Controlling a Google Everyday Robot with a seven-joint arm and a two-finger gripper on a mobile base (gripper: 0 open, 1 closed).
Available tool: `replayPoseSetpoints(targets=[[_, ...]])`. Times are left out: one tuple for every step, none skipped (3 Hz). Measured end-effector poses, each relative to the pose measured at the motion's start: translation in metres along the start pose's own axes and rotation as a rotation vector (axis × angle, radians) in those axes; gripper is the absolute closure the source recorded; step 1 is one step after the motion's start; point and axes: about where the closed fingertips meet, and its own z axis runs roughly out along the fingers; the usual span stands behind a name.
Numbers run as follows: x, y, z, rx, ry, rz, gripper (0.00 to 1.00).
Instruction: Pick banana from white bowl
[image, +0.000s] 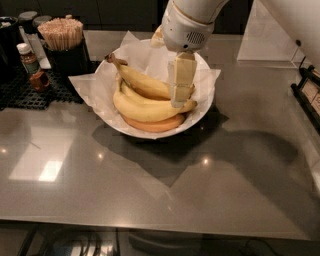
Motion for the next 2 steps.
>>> replayPoseSetpoints(targets=[[0.0, 0.0, 0.0, 0.0, 0.0, 0.0, 0.09], [0.0, 0.0, 0.0, 0.0, 0.0, 0.0, 0.14]])
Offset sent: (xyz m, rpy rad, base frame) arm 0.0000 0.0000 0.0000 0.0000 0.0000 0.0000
